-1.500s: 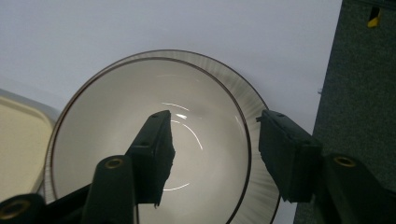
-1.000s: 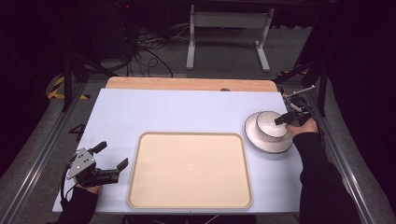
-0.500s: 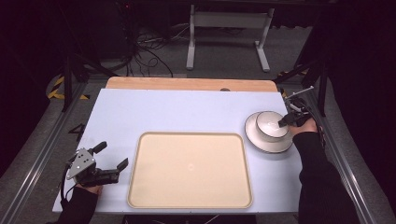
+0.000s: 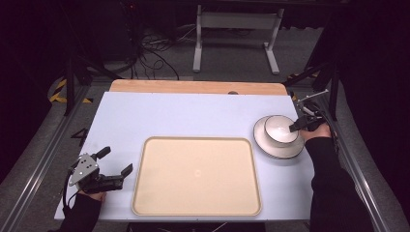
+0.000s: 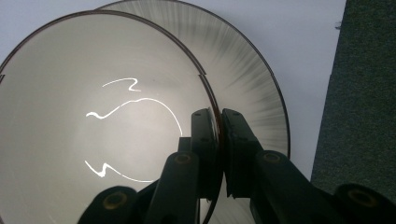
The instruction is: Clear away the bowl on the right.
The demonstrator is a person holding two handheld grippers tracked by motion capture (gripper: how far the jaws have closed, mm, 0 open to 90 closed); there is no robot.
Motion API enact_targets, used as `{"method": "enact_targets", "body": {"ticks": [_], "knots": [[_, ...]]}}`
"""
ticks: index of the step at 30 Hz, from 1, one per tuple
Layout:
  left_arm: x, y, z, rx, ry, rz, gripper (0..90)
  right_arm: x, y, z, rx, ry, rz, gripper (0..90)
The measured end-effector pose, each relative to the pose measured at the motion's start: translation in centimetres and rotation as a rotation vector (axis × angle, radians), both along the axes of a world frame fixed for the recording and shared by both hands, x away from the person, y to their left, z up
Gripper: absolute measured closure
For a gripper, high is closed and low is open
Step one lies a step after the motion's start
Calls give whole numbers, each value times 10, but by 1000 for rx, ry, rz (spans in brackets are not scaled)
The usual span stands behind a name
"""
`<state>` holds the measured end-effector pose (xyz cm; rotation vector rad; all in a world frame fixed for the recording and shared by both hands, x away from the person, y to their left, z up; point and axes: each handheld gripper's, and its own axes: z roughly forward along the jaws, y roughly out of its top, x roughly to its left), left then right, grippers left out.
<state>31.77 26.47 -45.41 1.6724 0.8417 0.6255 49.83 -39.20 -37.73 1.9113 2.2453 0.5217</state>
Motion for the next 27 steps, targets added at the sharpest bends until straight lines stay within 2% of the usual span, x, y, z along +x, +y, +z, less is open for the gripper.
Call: {"method": "enact_targets", "body": {"ticks": [13,17,20,27], "knots": [[0,0,0,4,2,-3,1,-10,1,12,10,-35,3,838],[0,0,0,6,1,-2,1,-15,2,19,16,-50,18,839],[0,0,0,5,1,-1,1,-18,7,29,-9,-52,36,837],[0,0,0,3,3,-1,1,-26,10,43,-5,-72,56,836]]}}
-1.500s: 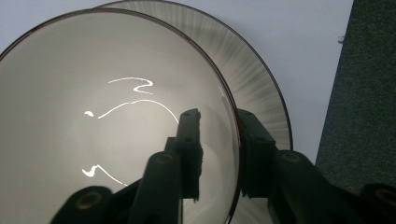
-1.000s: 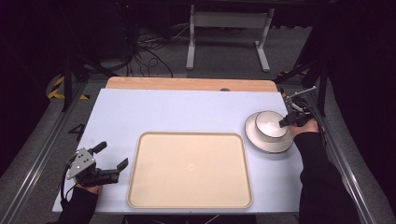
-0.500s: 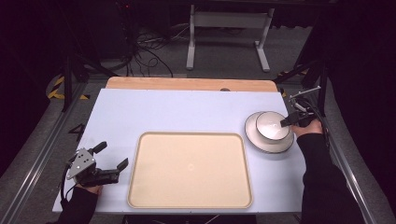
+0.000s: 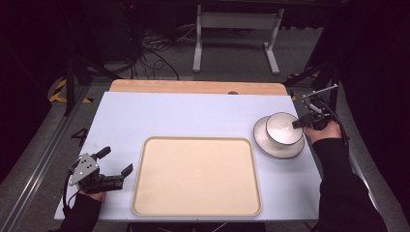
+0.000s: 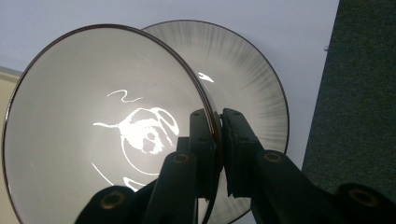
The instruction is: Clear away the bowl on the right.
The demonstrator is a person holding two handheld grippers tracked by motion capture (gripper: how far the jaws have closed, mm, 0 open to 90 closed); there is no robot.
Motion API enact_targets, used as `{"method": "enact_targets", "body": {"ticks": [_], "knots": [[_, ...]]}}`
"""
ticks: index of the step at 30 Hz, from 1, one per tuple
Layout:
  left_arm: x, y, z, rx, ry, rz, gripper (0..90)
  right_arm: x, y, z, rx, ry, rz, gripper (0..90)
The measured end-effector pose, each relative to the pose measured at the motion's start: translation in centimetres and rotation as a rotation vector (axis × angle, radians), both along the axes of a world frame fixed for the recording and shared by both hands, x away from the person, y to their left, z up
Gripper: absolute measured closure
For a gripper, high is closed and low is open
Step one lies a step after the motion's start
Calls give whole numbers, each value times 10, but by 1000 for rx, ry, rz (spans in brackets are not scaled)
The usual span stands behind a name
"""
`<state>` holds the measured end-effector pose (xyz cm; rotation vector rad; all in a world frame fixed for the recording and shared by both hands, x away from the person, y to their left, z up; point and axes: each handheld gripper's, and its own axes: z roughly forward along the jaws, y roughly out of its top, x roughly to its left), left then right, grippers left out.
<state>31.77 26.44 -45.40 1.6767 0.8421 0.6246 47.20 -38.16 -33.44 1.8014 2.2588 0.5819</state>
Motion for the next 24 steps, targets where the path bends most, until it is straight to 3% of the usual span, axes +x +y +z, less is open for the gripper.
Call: {"method": "enact_targets", "body": {"ticks": [14,24], "knots": [[0,0,0,0,-2,2,1,-17,7,26,2,-45,42,835],[0,0,0,2,1,0,1,-26,38,34,-1,-48,144,835]]}}
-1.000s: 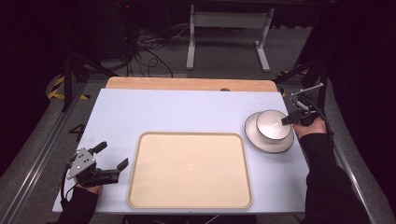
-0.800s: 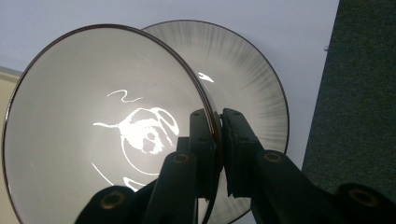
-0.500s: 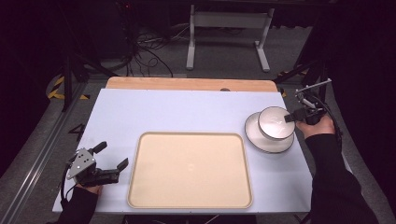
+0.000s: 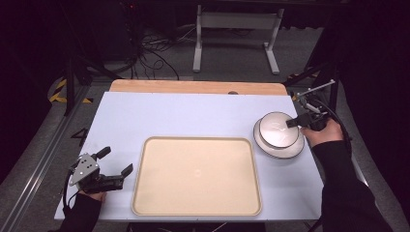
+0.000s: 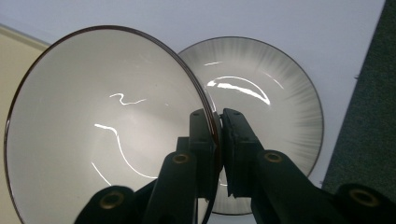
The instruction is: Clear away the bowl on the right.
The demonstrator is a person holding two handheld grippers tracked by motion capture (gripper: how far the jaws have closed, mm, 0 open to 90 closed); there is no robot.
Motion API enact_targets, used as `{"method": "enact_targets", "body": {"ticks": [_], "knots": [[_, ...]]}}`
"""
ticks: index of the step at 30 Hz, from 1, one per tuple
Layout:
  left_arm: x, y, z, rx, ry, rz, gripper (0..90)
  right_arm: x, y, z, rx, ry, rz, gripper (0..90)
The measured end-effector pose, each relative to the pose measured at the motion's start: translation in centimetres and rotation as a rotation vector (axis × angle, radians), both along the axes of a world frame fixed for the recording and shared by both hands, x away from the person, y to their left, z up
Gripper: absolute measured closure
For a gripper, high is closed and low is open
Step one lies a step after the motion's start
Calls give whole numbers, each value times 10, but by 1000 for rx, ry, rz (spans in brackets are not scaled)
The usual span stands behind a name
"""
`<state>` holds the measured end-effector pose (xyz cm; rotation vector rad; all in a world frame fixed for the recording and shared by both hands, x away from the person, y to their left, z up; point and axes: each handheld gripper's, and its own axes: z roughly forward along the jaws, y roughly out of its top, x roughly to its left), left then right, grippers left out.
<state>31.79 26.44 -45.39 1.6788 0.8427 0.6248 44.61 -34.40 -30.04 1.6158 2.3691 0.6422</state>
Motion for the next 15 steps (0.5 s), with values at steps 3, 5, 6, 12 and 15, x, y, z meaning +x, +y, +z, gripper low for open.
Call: {"method": "enact_targets", "body": {"ticks": [3,5,6,12,15], "knots": [[0,0,0,0,0,-1,1,-3,14,3,0,-4,42,835],[0,0,0,-2,0,0,1,-5,24,4,2,-6,71,835],[0,0,0,-1,0,0,1,-6,28,5,3,-7,88,835],[0,0,0,-1,-2,-2,1,-11,54,8,6,-8,163,835],[0,0,0,0,-2,-2,1,-14,65,10,11,-9,189,835]]}}
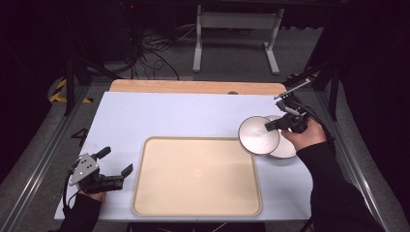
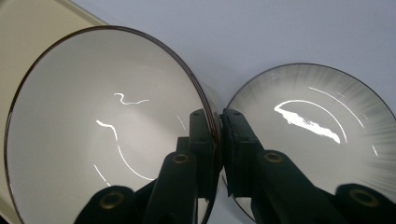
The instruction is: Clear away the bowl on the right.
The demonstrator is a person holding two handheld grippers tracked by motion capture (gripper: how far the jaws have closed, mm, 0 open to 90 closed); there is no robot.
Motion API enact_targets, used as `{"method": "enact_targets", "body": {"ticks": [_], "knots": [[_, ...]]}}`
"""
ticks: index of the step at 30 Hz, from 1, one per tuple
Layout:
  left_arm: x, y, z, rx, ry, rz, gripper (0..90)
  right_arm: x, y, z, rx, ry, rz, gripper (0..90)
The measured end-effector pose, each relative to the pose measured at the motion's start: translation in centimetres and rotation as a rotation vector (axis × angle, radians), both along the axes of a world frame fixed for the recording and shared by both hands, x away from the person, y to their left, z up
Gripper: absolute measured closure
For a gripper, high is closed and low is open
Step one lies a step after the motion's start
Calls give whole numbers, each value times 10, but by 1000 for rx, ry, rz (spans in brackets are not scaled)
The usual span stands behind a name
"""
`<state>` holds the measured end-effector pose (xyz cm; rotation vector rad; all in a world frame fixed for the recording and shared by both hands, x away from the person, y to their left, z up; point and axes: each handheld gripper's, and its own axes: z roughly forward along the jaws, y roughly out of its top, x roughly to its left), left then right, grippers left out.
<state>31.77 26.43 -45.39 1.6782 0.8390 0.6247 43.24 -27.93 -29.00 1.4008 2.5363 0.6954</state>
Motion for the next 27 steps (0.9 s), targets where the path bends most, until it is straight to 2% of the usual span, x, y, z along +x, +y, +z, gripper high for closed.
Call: {"method": "enact_targets", "body": {"ticks": [15,27], "knots": [[0,0,0,0,-3,-4,1,-8,56,2,13,3,153,834],[0,0,0,-8,0,-6,1,-14,95,1,17,10,248,834]]}}
